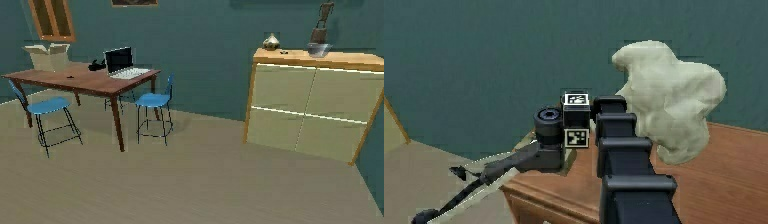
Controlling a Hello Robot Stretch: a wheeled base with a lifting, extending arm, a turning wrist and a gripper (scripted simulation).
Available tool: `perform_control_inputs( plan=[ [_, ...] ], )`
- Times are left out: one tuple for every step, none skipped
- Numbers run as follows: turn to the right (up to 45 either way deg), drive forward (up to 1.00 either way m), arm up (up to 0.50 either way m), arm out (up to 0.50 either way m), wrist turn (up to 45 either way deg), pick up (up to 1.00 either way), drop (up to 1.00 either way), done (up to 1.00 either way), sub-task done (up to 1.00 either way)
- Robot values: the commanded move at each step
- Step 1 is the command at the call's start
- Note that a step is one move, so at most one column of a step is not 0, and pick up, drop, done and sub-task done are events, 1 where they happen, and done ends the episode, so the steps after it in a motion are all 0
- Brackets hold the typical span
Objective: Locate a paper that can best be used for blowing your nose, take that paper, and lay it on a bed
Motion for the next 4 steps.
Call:
perform_control_inputs(
  plan=[
    [0.0,0.00,0.00,0.00,45.0,0.00,0.00,0.00,0.00],
    [0.0,0.00,0.00,0.00,45.0,0.00,0.00,0.00,0.00],
    [0.0,0.00,-0.16,0.00,0.0,0.00,0.00,0.00,0.00],
    [0.0,0.00,0.00,0.00,0.0,1.00,0.00,0.00,0.00]
  ],
)
